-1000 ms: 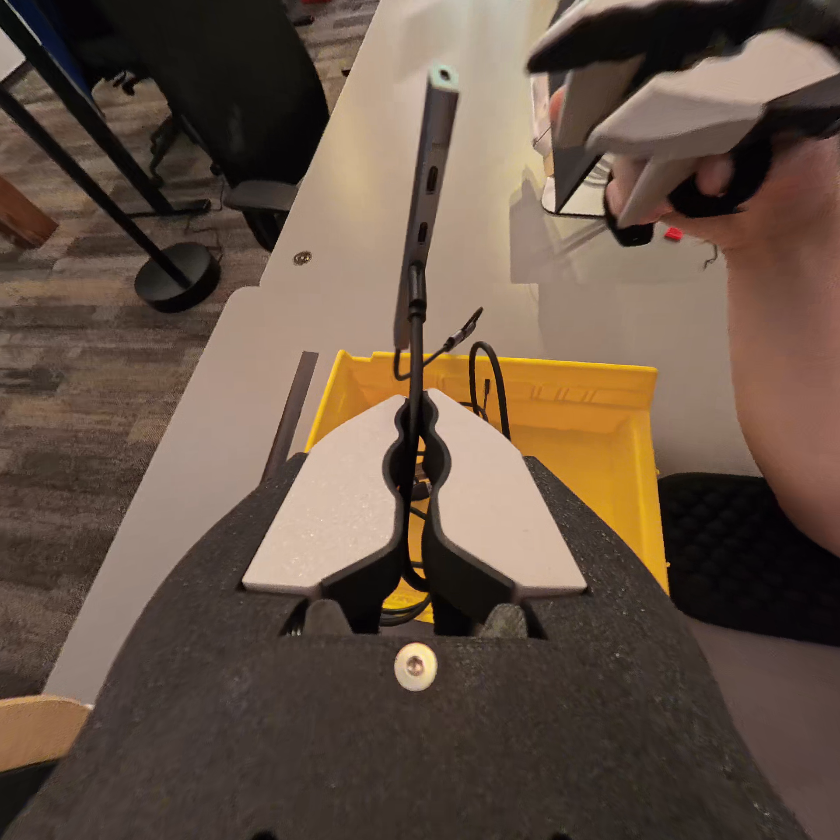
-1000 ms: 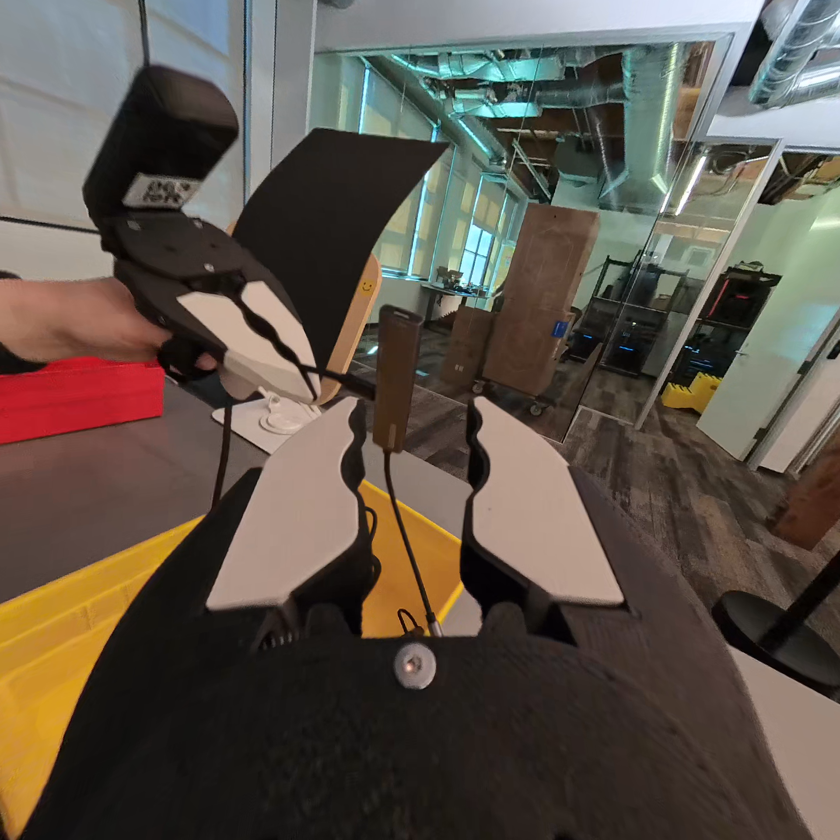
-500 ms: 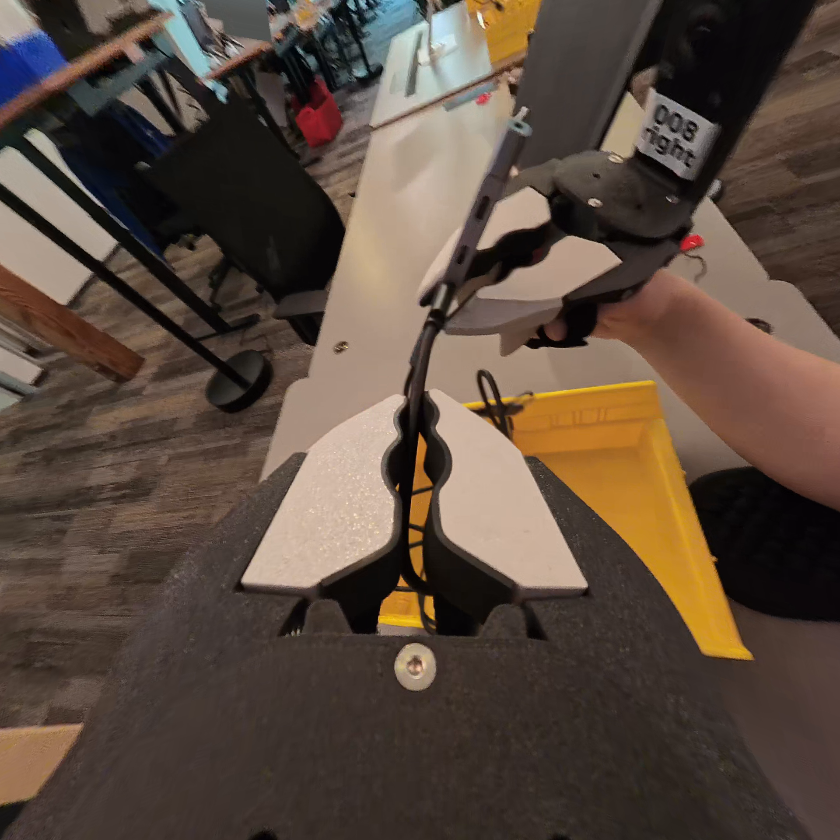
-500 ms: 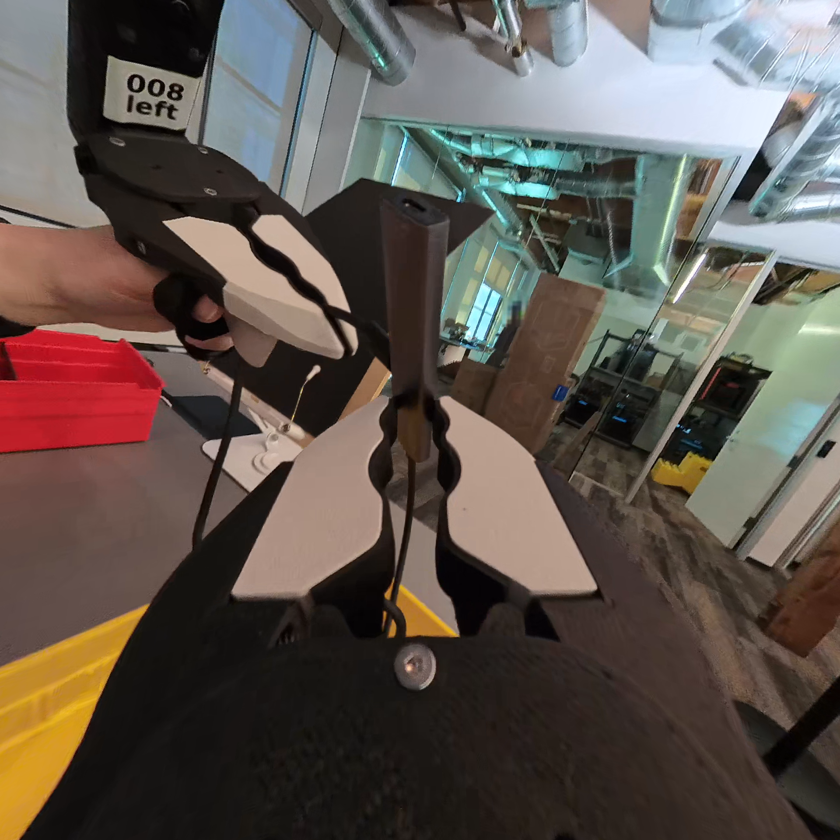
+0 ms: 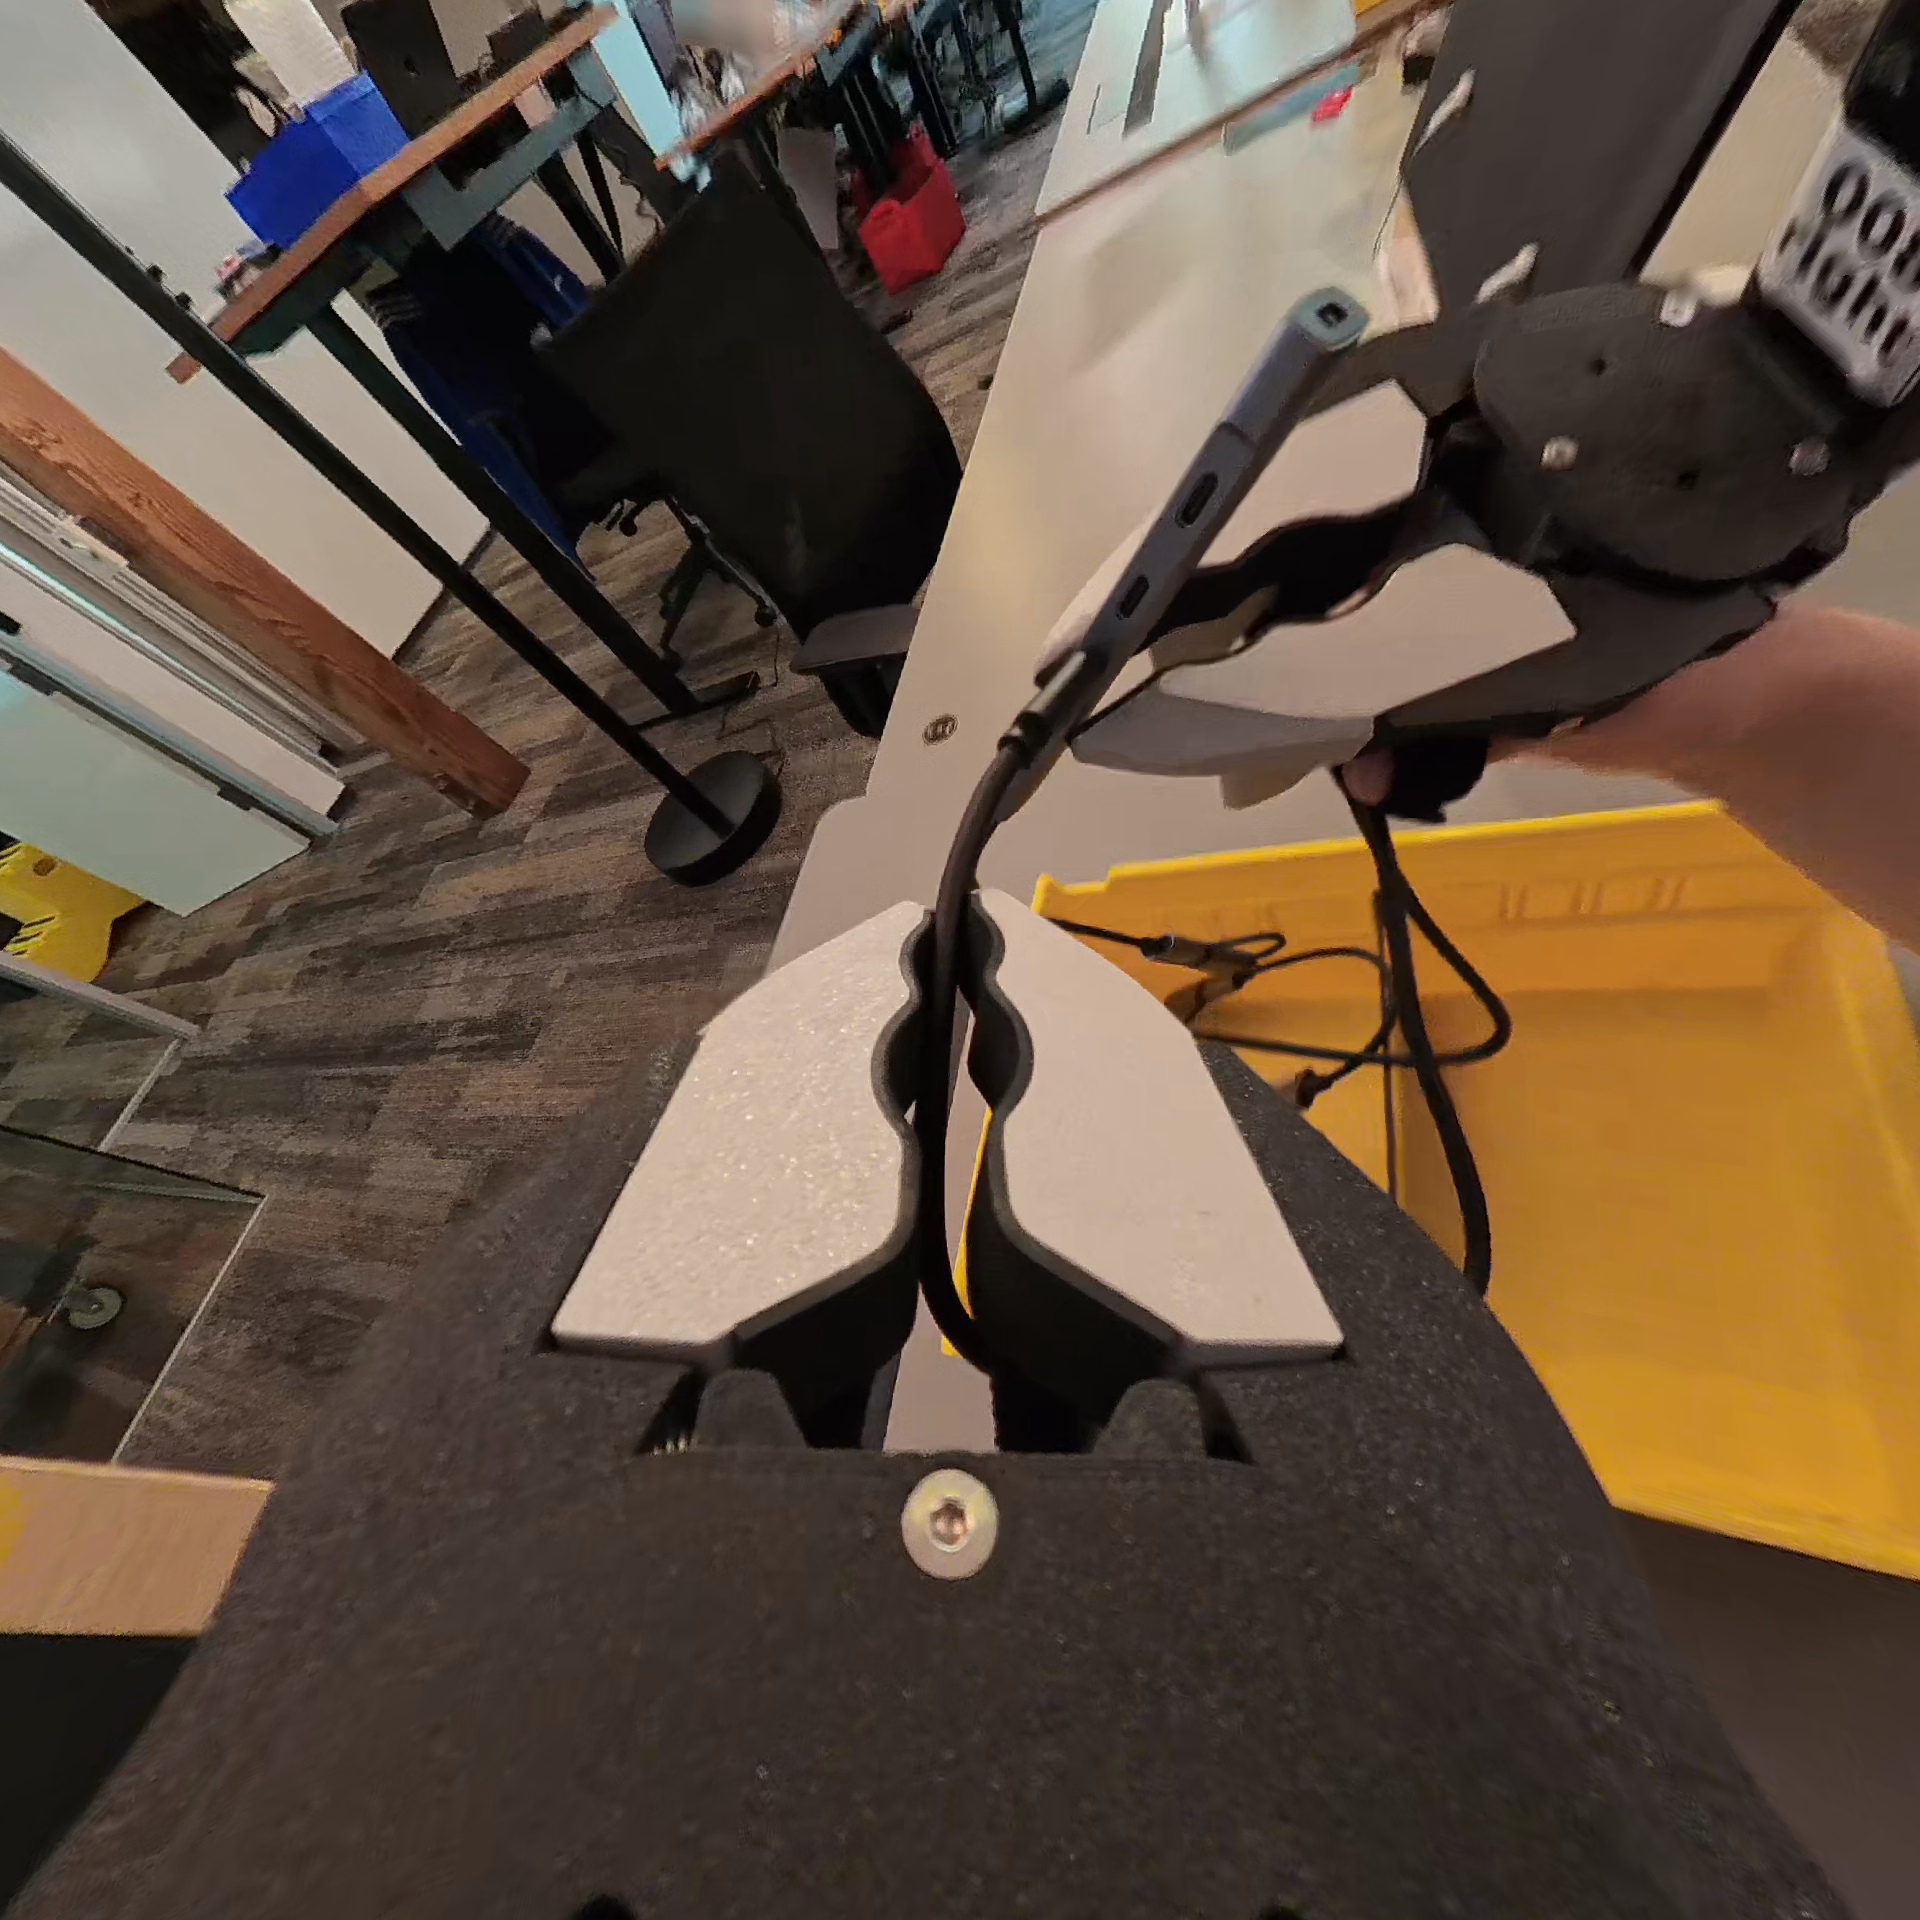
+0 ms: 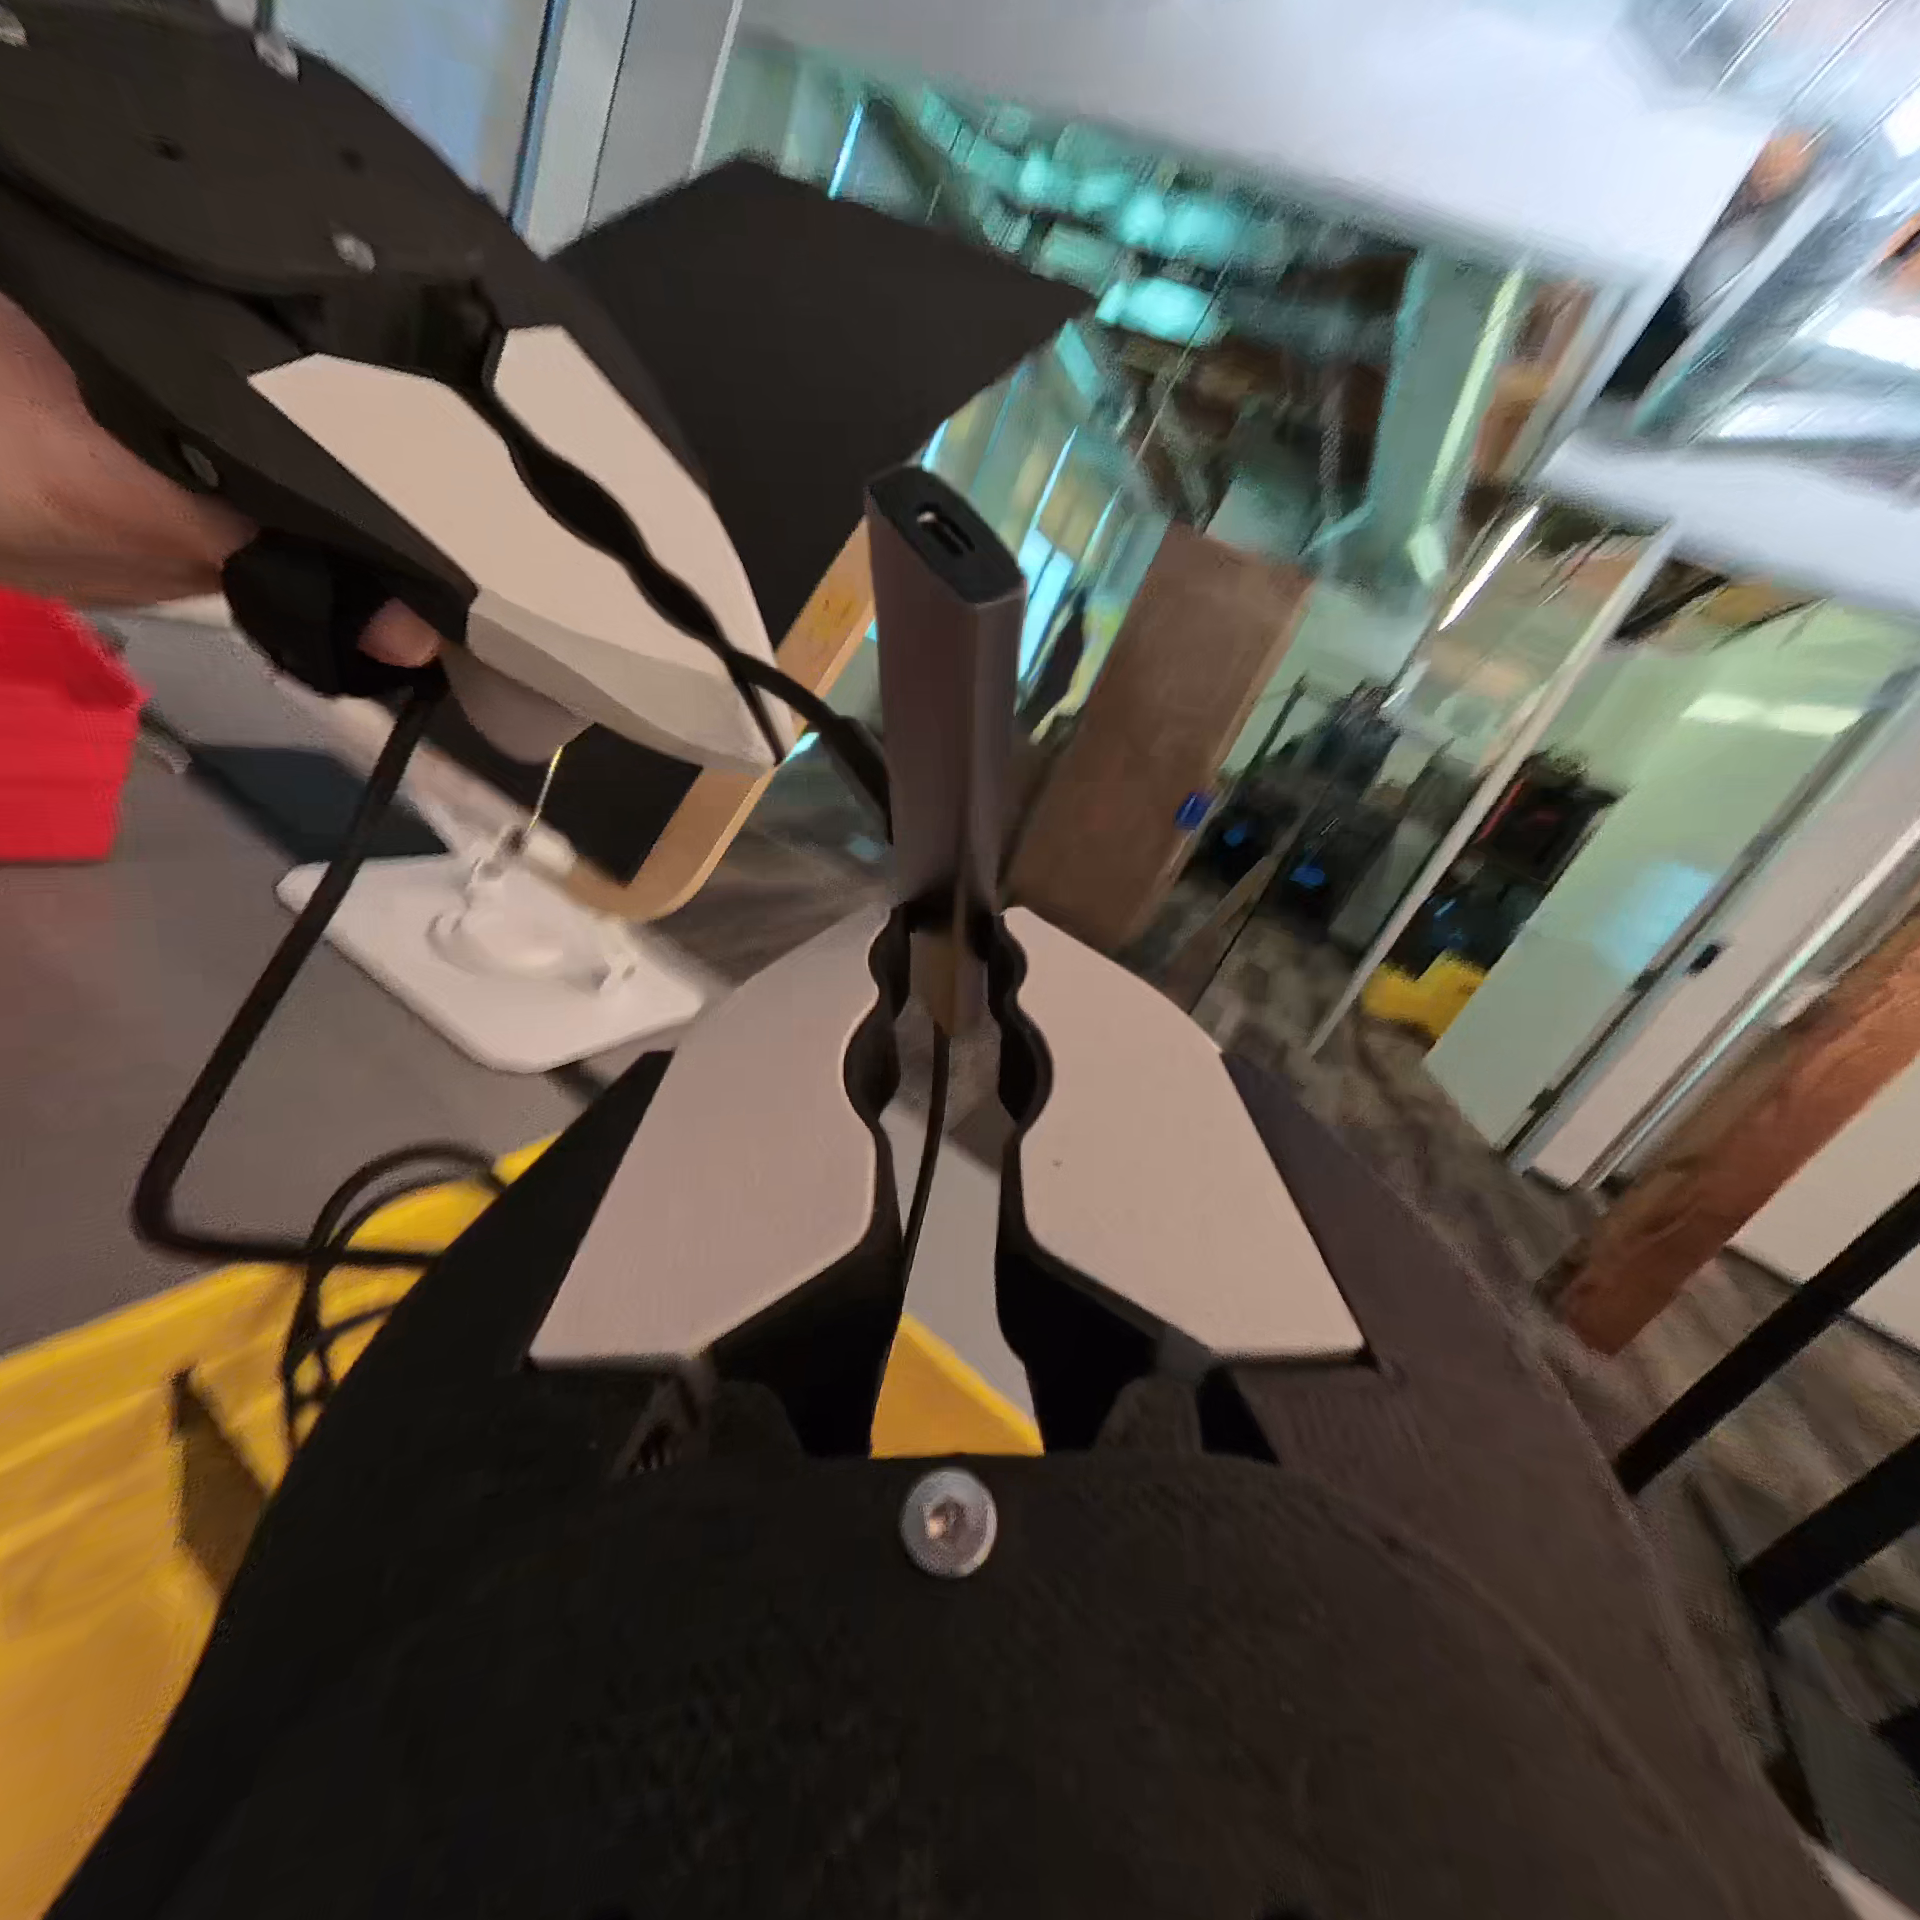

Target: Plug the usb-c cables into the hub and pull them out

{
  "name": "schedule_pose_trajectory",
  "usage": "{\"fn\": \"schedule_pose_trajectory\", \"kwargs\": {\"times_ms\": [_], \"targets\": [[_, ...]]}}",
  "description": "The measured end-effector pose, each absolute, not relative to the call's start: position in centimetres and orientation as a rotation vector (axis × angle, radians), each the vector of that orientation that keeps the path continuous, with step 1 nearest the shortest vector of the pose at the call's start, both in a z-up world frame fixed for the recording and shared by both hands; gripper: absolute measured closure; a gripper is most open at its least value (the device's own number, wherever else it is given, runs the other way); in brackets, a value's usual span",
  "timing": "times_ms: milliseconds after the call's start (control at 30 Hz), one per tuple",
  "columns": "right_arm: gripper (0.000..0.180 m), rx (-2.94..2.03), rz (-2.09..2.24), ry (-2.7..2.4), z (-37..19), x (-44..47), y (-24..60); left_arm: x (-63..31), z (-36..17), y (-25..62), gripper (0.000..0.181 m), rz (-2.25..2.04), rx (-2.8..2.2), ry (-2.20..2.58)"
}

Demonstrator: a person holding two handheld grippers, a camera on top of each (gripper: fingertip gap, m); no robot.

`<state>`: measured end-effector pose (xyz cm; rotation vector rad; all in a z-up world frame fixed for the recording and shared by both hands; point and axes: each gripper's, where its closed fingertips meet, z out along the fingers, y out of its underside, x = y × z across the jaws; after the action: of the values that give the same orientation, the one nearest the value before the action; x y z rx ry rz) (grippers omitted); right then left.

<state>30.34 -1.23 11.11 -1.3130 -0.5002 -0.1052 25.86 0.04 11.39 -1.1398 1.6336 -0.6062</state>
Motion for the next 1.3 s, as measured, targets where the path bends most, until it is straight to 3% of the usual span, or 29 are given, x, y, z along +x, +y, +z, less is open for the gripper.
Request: {"fn": "schedule_pose_trajectory", "kwargs": {"times_ms": [167, 333, 667, 800, 867, 1000, 1033, 1300], "targets": [[0.164, -1.626, 0.051, -0.535, 5.7, 31.0, -0.2, 26.0, 5.7, 1.2, 0.178, -0.509, -1.276, 1.737], [0.148, -1.454, 0.023, -0.572, 7.8, 31.7, -2.5, 26.1, 2.4, 2.4, 0.179, -0.470, -1.340, 1.779], [0.143, -1.557, -0.284, -0.739, 5.9, 31.8, -2.1, 25.5, 1.5, 1.0, 0.178, -0.514, -1.230, 1.865], [0.161, -1.624, -0.211, -0.817, 4.8, 30.9, -2.5, 25.2, 1.4, 0.7, 0.178, -0.440, -1.194, 1.893], [0.166, -1.658, -0.153, -0.797, 4.7, 30.8, -2.5, 25.4, 2.2, 1.5, 0.177, -0.434, -1.220, 1.808], [0.169, -1.803, -0.195, -0.749, 3.3, 31.8, -1.6, 25.5, 6.7, 1.6, 0.133, -0.640, -1.263, 1.594], [0.169, -1.839, -0.220, -0.727, 3.1, 32.3, -1.5, 25.2, 7.8, 1.2, 0.129, -0.690, -1.256, 1.564], [0.169, -2.045, -0.233, -0.696, -0.4, 34.3, -1.6, 19.5, 12.5, -2.2, 0.131, -0.761, -1.180, 1.427]]}}
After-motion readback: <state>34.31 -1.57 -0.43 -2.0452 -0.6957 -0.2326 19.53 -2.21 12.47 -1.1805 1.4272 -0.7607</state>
